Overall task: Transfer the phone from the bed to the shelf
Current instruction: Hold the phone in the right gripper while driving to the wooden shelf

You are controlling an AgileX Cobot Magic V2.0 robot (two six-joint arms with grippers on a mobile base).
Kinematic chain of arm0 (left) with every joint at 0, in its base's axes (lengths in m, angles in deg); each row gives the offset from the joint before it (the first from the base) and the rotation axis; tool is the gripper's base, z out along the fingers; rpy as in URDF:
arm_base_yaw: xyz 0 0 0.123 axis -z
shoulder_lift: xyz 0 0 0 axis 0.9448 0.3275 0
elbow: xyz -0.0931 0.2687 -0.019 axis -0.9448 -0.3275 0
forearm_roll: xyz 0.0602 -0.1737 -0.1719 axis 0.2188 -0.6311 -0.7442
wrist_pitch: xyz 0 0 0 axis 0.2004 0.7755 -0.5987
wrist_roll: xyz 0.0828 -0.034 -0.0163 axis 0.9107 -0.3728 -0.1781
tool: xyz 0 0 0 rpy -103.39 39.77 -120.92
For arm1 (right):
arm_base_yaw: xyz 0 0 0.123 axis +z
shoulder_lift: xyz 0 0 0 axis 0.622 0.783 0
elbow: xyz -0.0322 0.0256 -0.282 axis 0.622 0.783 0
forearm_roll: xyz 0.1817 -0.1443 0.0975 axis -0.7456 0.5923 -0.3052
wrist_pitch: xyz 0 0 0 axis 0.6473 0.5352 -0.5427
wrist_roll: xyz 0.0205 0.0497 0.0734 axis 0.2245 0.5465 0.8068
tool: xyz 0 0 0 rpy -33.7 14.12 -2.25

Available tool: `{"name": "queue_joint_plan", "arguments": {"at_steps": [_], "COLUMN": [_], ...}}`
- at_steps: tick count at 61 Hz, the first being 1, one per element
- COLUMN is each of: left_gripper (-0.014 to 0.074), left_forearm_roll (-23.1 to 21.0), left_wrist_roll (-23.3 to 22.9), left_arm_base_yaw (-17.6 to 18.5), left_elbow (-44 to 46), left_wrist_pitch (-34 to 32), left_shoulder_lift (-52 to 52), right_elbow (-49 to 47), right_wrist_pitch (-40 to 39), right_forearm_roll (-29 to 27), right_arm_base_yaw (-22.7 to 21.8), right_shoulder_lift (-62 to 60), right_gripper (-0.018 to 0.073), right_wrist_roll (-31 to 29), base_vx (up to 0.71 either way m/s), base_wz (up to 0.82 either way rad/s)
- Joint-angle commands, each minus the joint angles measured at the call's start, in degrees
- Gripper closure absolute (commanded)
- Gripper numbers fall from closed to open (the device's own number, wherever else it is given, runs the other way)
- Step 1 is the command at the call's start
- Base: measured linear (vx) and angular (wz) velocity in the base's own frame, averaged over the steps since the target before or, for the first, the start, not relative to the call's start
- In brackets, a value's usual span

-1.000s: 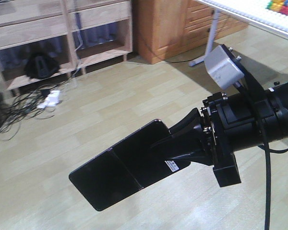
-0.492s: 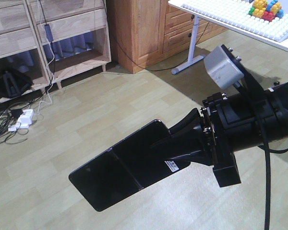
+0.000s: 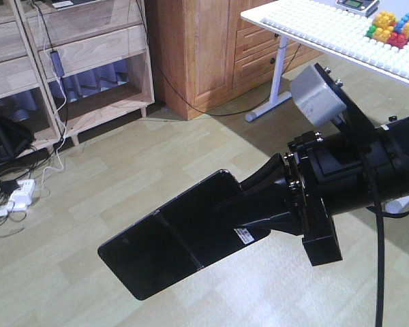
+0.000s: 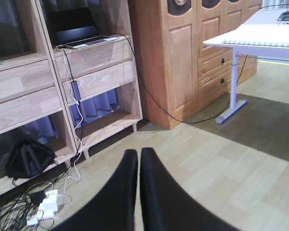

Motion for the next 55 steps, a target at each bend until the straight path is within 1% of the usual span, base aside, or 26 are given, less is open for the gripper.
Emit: {"name": "queue_joint_plan", "arguments": {"at_steps": [1,55], "left_gripper": [0.0595,0.0595], "left_forearm_roll": [-0.5,-0.5], "left_wrist_roll": [-0.3,-0.3], "left_arm_base_yaw": [-0.1,-0.1], "left_elbow": [1.3,1.3], "left_wrist_pitch": [-4.1,-4.1], "left_shoulder_lift": [-0.2,-0.2], "right_elbow": [-1.6,-1.6], "right_wrist_pitch": [3.8,3.8], "right_forearm_roll": [-4.9,-4.9], "right_arm_base_yaw": [-0.2,-0.2], "right_shoulder_lift": [-1.6,-1.6], "right_gripper": [0.0561,0.0561], "right_wrist_roll": [-0.2,-0.2], "base_vx": [0.39,0.39], "base_wz": [0.00,-0.02]}}
